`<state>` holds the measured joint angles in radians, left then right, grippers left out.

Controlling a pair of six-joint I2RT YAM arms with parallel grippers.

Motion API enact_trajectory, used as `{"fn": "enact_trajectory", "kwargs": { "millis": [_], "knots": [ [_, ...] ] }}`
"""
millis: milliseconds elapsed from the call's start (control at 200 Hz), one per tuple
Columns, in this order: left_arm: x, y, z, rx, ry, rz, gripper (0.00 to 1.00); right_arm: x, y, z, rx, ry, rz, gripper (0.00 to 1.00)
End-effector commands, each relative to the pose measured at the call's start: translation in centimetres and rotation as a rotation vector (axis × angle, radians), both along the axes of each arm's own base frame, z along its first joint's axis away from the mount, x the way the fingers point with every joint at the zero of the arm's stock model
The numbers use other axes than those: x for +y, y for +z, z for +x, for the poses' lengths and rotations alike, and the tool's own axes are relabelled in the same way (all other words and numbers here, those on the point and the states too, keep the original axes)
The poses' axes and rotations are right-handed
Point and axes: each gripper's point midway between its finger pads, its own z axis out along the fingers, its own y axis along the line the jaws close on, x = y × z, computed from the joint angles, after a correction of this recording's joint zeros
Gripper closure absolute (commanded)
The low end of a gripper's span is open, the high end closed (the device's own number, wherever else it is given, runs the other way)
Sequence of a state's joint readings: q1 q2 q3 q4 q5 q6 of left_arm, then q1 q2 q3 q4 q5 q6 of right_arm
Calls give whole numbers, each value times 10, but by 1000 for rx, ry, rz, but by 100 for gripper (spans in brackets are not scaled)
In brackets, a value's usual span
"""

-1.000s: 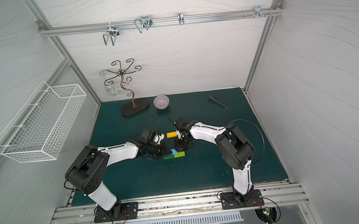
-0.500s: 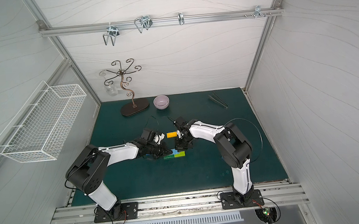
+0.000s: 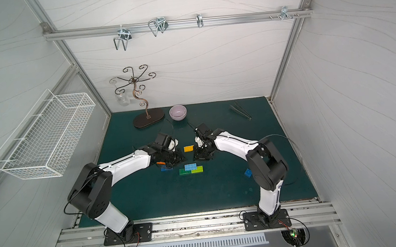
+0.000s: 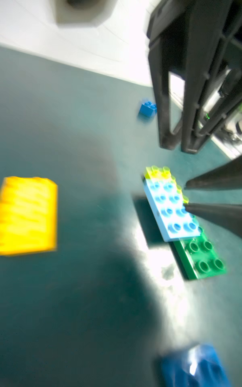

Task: Assemble a small pinwheel with lego
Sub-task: Assemble the lego brick with the lego brick, then pick up the lego brick from the center of the board.

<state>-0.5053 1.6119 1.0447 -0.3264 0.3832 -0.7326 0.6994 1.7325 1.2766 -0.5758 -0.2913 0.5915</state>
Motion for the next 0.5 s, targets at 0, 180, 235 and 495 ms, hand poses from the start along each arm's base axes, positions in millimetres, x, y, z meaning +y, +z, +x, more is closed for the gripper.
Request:
{"fn": "enact_trajectory", "kwargs": {
  "millis": [0, 180, 235, 495],
  "knots": [
    [43, 58, 19, -122, 137, 122, 66, -15, 46, 1, -136, -9, 32, 61],
    [158, 29, 11, 7, 562, 468, 58, -54, 51, -8, -234, -31, -82, 47],
    [174, 18, 15, 45, 649, 483, 55, -62, 52, -11, -248, -32, -101, 42],
    [177, -28, 19, 397, 827, 589, 46, -83, 53, -26, -294, 3, -125, 24]
  ]
}}
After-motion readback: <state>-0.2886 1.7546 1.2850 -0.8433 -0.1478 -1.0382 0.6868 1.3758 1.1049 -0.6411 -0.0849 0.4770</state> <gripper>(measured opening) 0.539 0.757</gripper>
